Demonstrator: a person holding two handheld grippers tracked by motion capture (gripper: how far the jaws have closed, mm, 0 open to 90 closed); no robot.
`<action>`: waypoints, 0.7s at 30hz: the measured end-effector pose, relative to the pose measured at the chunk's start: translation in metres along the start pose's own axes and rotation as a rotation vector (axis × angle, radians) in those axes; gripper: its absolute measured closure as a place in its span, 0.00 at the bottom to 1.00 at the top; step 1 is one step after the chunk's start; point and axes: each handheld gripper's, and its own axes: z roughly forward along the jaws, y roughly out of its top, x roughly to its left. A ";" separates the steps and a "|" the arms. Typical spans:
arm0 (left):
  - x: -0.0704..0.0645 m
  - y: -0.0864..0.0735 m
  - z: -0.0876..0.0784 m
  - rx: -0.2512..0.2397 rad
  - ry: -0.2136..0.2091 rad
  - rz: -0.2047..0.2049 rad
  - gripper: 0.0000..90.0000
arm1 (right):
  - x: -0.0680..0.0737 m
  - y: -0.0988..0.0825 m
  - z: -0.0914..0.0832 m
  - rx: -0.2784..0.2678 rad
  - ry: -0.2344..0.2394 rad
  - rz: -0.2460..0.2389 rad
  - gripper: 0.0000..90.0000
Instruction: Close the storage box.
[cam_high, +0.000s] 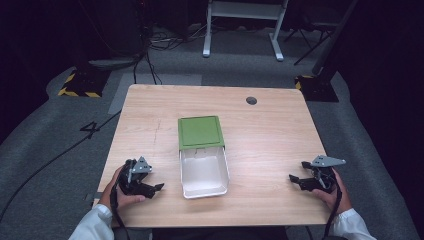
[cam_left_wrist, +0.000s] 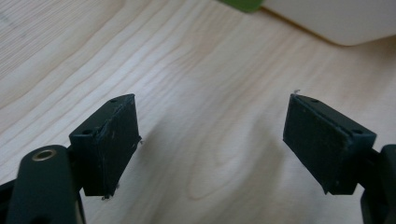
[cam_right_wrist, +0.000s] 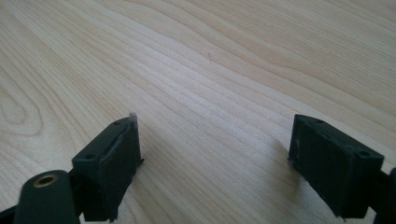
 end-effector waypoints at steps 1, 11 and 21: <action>-0.006 0.001 -0.002 -0.015 -0.014 0.012 0.23 | 0.000 0.000 0.000 0.000 0.000 -0.002 0.18; -0.022 0.002 -0.022 -0.109 -0.024 0.068 0.25 | 0.000 0.000 0.000 0.000 0.001 -0.003 0.18; -0.039 0.033 -0.031 -0.165 -0.090 0.126 0.22 | 0.000 0.001 0.001 0.000 0.002 -0.003 0.18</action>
